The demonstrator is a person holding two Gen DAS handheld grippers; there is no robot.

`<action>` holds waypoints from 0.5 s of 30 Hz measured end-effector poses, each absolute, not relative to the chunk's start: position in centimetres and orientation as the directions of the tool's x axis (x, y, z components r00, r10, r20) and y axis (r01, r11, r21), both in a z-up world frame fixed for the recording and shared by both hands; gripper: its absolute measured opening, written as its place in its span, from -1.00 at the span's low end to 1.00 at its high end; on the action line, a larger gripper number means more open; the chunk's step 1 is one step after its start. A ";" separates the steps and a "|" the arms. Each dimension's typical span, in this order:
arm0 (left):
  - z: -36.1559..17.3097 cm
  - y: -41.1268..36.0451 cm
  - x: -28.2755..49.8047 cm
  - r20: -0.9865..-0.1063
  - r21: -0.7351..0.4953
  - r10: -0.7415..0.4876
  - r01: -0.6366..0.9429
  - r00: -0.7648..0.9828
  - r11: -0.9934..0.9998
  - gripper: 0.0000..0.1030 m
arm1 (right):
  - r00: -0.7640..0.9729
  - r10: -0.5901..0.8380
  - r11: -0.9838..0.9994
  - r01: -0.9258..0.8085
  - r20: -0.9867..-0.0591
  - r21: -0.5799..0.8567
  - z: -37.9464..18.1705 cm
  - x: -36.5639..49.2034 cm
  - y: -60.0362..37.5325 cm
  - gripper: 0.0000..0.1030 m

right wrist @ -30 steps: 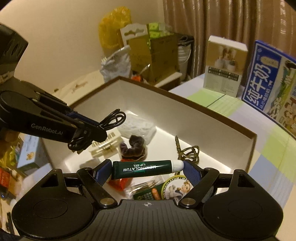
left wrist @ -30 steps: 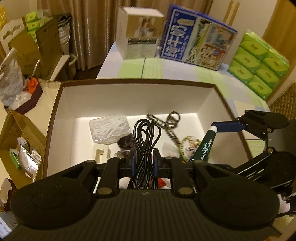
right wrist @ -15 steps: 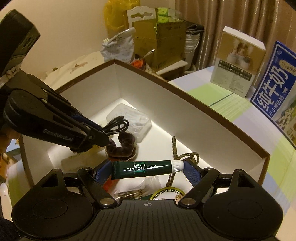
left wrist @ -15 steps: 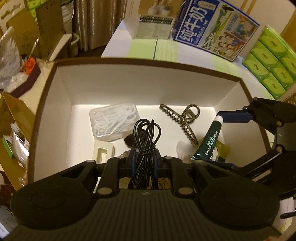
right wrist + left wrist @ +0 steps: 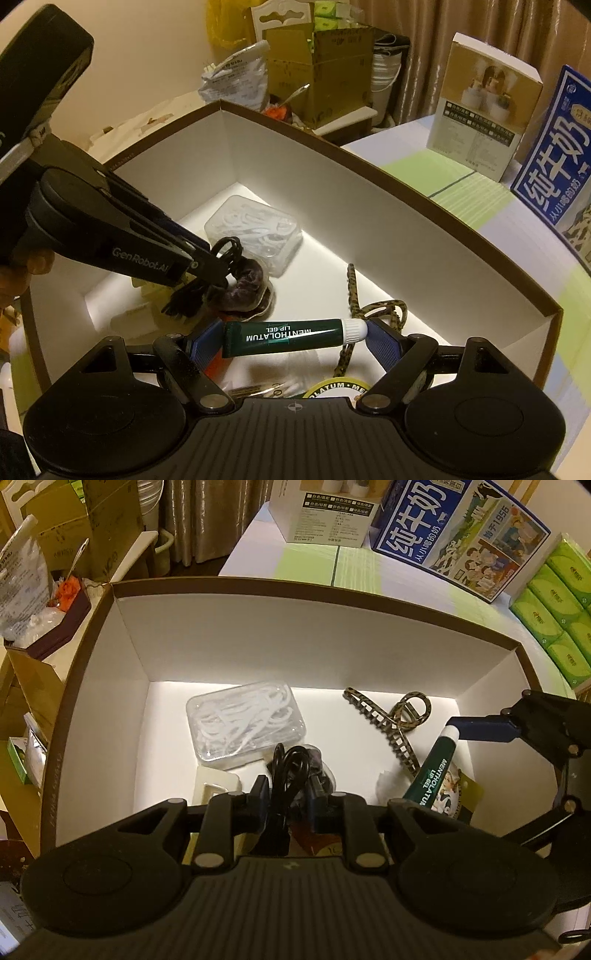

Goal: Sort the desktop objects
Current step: 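Open both tools to release the cable and lip gel tube inside the box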

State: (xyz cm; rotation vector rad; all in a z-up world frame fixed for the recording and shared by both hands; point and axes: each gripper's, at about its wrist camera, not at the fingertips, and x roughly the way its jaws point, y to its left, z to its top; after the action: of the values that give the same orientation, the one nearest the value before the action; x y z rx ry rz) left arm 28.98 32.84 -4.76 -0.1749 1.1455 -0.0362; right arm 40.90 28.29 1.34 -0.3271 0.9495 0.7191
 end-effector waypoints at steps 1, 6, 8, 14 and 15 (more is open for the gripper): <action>-4.7 32.9 29.0 -0.903 -0.155 -0.117 -0.059 0.414 0.986 -0.67 | 0.374 0.413 0.725 -0.687 -0.831 0.051 1.2 41.0 28.3 0.57; -4.6 33.0 29.1 -0.900 -0.136 -0.103 -0.050 0.423 0.989 -0.60 | 0.362 0.415 0.722 -0.690 -0.835 0.060 0.7 41.4 28.5 0.57; -4.5 33.1 29.2 -0.899 -0.135 -0.102 -0.049 0.426 0.990 -0.59 | 0.359 0.415 0.719 -0.692 -0.836 0.060 0.6 41.5 28.6 0.57; -4.3 33.5 29.5 -0.894 -0.119 -0.083 -0.055 0.440 0.991 -0.50 | 0.375 0.430 0.720 -0.691 -0.821 0.061 0.5 41.8 28.9 0.57; -4.3 33.5 29.5 -0.894 -0.118 -0.081 -0.057 0.440 0.991 -0.46 | 0.382 0.441 0.718 -0.694 -0.812 0.063 0.7 41.8 29.0 0.57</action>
State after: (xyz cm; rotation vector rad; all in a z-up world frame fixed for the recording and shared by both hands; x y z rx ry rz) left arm 29.53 33.54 -4.28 -0.1378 1.1162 -0.0148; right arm 41.84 28.98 0.65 -0.3101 0.9260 0.7381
